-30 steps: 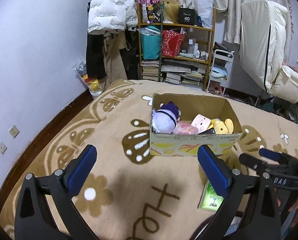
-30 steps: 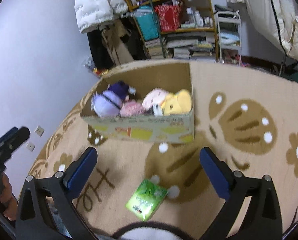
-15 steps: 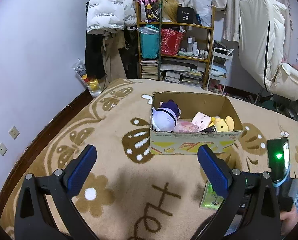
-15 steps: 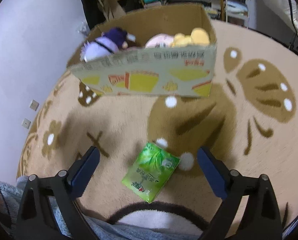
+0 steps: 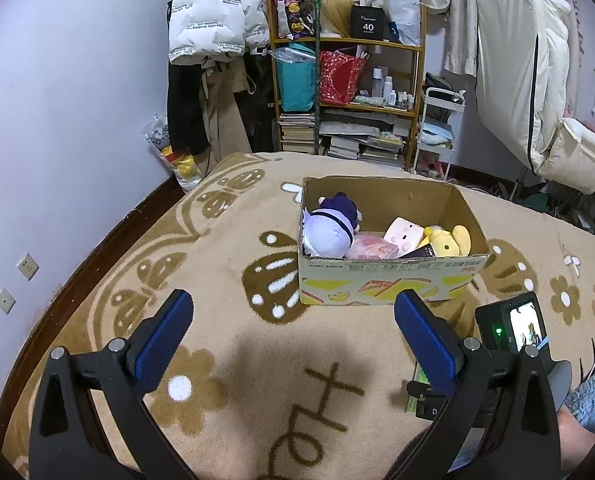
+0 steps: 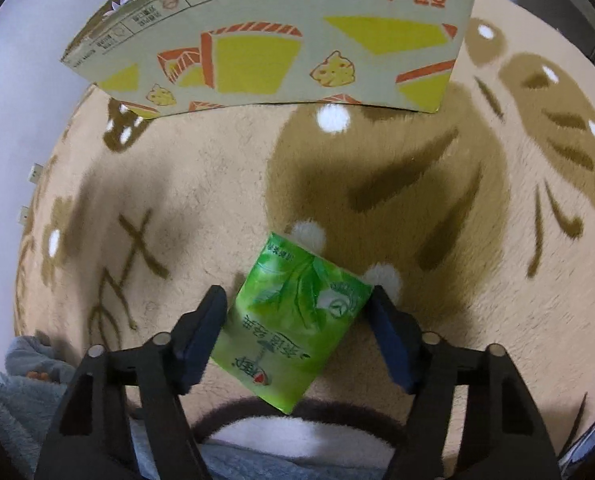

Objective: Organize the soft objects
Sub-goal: 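Lift the green tissue pack with the right gripper and drop it into the box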

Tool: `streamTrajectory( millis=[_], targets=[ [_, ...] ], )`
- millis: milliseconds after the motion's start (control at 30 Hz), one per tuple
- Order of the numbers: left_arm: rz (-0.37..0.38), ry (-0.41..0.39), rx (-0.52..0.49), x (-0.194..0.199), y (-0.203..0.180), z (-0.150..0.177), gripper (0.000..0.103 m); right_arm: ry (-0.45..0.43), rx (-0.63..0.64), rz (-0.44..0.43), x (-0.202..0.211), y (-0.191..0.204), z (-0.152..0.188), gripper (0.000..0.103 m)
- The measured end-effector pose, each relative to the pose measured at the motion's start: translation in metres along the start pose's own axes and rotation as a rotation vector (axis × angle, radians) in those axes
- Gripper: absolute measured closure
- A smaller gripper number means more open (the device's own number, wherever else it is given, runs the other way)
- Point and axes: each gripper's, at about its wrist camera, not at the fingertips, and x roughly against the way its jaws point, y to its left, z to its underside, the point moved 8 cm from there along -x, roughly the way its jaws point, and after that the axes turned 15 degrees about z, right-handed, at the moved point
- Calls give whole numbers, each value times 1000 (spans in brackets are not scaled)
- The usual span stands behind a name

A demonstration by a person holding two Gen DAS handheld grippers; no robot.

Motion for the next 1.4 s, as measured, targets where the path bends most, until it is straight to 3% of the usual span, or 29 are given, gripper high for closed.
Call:
streamTrajectory(
  millis=[167, 533, 633, 867, 1233, 1400],
  targets=[
    [-6, 3, -17, -1, -2, 1, 3, -70, -6, -7, 12, -1, -5, 34],
    [5, -11, -27, 1, -5, -1, 3, -509, -67, -61, 111, -22, -52, 34],
    [-6, -16, -47, 2, -6, -2, 3, -586, -75, -62, 132, -27, -75, 34],
    [-3, -28, -46, 4, -7, -5, 3, -642, -60, -31, 140, -32, -114, 34],
    [-42, -90, -80, 12, -12, -12, 3, -600, 10, 40, 111, -21, -147, 34],
    [-36, -92, -69, 12, -10, -12, 3, -580, -11, 16, 106, -22, -149, 33]
  ],
)
